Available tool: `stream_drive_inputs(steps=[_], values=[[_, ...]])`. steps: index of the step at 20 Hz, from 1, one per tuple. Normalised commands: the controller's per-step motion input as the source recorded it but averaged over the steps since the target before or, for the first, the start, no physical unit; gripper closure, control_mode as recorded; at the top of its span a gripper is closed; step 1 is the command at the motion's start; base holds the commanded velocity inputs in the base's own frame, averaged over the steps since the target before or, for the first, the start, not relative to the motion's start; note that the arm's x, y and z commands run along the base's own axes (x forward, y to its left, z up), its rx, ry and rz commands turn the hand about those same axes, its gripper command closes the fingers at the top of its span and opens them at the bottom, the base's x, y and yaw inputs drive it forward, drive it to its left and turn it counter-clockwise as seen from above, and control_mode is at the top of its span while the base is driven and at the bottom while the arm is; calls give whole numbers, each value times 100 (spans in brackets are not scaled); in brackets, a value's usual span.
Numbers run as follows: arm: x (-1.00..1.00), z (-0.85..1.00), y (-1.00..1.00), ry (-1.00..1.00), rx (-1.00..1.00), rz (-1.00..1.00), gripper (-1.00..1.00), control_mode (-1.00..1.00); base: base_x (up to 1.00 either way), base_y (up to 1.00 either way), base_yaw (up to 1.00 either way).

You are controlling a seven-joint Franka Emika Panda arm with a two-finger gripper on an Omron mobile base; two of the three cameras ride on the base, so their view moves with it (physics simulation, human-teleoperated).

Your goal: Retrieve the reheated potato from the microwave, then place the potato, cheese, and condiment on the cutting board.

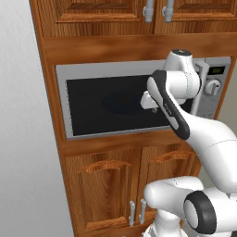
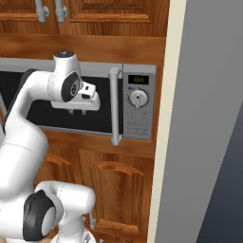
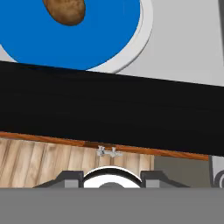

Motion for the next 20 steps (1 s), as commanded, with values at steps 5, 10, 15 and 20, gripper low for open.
stream_drive_inputs(steps=[5,10,15,20], values=[[-17,0,-3,-9,1,0,-100,-100,0,0,0],[-43,0,-11,-34,1,0,-100,-100,0,0,0],[-44,0,-24,-36,2,0,-100,-100,0,0,0],[-39,10,-41,-10,4,-6,-100,-100,0,0,0]])
